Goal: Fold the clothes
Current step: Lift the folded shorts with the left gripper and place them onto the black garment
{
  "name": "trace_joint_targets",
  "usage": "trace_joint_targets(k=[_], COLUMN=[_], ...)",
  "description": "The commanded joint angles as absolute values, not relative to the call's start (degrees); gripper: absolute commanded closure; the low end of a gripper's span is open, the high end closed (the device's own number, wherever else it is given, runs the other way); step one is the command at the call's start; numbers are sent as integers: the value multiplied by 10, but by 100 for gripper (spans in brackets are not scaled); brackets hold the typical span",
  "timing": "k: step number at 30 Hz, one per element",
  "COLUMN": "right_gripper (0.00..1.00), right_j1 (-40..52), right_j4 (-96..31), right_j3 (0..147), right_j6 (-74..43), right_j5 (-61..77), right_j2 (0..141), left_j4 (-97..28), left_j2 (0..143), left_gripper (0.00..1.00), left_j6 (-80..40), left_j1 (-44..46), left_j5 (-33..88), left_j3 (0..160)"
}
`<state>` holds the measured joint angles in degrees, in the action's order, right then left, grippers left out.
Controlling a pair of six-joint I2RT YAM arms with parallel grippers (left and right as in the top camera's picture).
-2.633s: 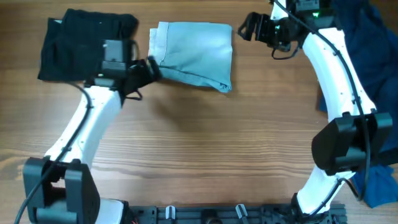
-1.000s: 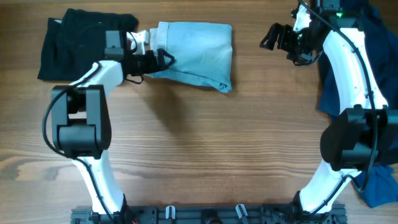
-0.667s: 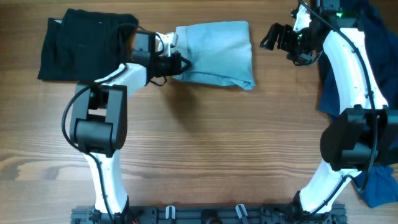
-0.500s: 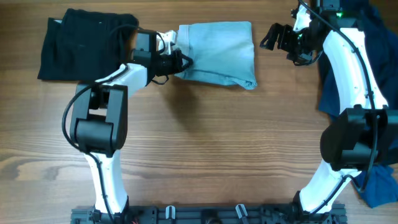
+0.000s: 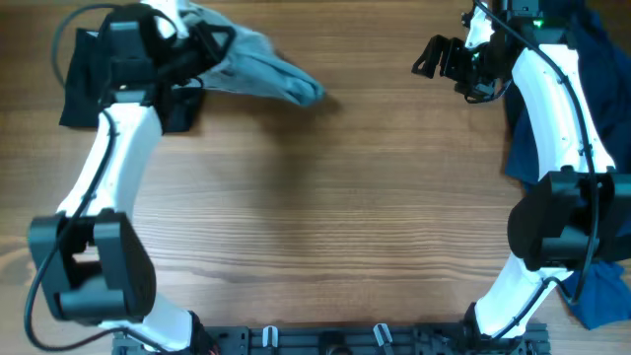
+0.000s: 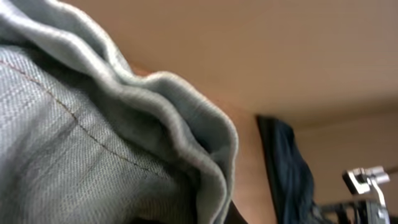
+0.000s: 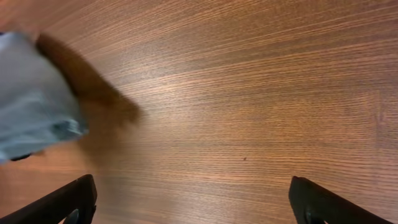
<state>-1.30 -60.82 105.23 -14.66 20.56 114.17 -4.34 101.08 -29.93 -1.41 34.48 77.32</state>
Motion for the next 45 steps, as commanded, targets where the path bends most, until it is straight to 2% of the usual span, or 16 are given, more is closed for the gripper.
trace_joint_targets(k=[1, 6, 16, 20, 25, 31, 36, 40, 43, 44, 45], right_gripper=[0, 0, 1, 0, 0, 1, 0, 0, 0, 1, 0], right_j1=[-13, -13, -13, -13, -13, -11, -11, -11, -11, -11, -11], right_j4=[-607, -607, -604, -604, -602, -594, -590, -588, -576, -571, -567], right_j3=[1048, 1048, 1048, 1048, 1048, 1048, 1048, 1048, 1048, 1048, 1048], right_j6=[-135, -135, -136, -136, -137, -152, -152, -152, -152, -153, -156], right_j5=[206, 206, 206, 206, 206, 206, 206, 206, 206, 206, 206], right_j2=[1151, 1151, 1151, 1151, 1151, 1151, 1151, 1151, 1151, 1151, 1151], left_j4=[-27, 19, 20, -5, -64, -11, -11, -89, -177, -216, -252], left_j2=[962, 957, 957, 957, 972, 1048, 1124, 1157, 1155, 1153, 1153], left_gripper=[96, 96, 96, 96, 95, 96, 96, 91, 85, 79, 78], left_j6=[-309, -325, -317, -194, -23, 108, 130, 98, 95, 74, 53], left_j1=[-38, -73, -116, -137, -173, -193, -192, -195, -209, -214, -218], left_j5=[291, 288, 256, 203, 199, 240, 240, 237, 237, 237, 237], left_j3=[777, 809, 961, 963, 963, 963, 963, 963, 963, 963, 963])
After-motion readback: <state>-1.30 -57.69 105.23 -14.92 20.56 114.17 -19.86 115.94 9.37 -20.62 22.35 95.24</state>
